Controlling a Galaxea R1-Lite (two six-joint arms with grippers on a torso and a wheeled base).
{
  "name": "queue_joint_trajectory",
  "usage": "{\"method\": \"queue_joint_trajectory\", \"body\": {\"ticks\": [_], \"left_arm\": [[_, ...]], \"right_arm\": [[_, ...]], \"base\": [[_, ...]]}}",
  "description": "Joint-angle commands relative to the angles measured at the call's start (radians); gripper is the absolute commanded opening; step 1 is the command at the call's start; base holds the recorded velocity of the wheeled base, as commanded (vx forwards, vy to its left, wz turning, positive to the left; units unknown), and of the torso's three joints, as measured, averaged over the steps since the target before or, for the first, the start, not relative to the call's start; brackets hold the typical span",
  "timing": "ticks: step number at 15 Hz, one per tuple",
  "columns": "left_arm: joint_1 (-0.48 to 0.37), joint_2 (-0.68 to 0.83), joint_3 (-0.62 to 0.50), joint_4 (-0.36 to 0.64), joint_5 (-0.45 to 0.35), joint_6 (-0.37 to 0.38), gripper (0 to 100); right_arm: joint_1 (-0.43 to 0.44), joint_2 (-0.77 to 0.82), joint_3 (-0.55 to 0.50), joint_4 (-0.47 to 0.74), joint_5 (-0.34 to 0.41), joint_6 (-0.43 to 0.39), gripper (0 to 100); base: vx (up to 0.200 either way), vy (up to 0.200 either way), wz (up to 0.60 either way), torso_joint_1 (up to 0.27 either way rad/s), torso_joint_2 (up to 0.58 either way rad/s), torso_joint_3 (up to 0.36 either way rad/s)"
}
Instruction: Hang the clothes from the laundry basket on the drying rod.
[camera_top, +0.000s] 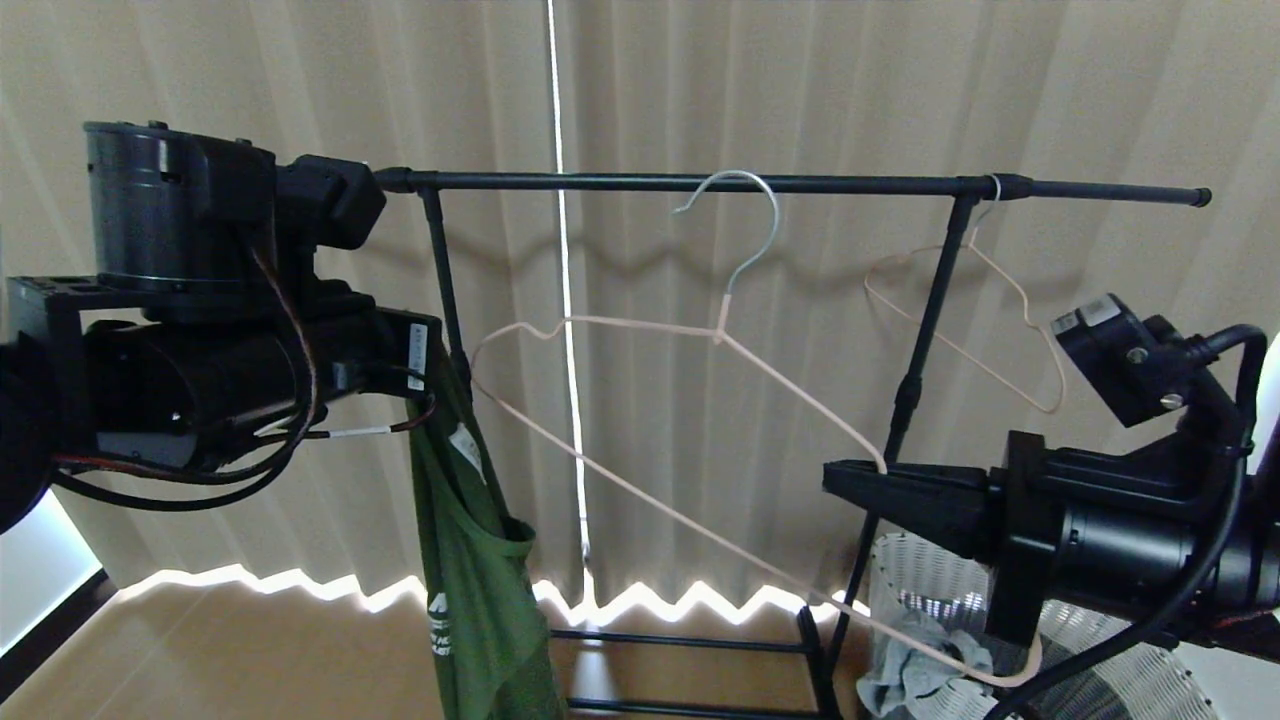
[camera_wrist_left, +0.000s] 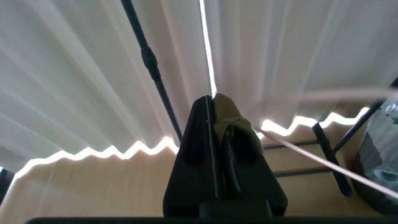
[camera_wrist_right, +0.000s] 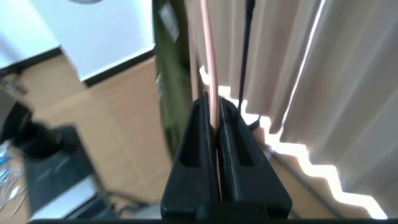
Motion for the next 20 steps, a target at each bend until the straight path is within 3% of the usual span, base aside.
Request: {"method": "queue_joint_trajectory", "body": {"ticks": [1, 5, 16, 20], "left_arm": [[-0.001, -0.006, 0.000, -0.001, 0.000, 0.000, 0], [0.030, 0.023, -0.012, -0.009, 0.071, 0.003, 0], [0.022, 0.018, -0.013, -0.009, 0.074, 0.001, 0], [0.030, 0.024, -0.012, -0.009, 0.109, 0.008, 0]], "right_arm": [[-0.001, 0.055, -0.006, -0.007, -0.001, 0.001, 0], [0.002, 0.017, 0.030, -0.006, 0.008, 0.000, 0], [0.059, 0.006, 0.020, -0.007, 0.008, 0.001, 0], [0.080, -0.014, 0.030, -0.006, 0.008, 0.003, 0]], "base": [[0.000, 0.000, 0.00, 0.000, 0.00, 0.000], [0.000, 0.000, 0.00, 0.000, 0.00, 0.000], [0.000, 0.000, 0.00, 0.000, 0.00, 0.000], [0.000, 0.000, 0.00, 0.000, 0.00, 0.000]]}}
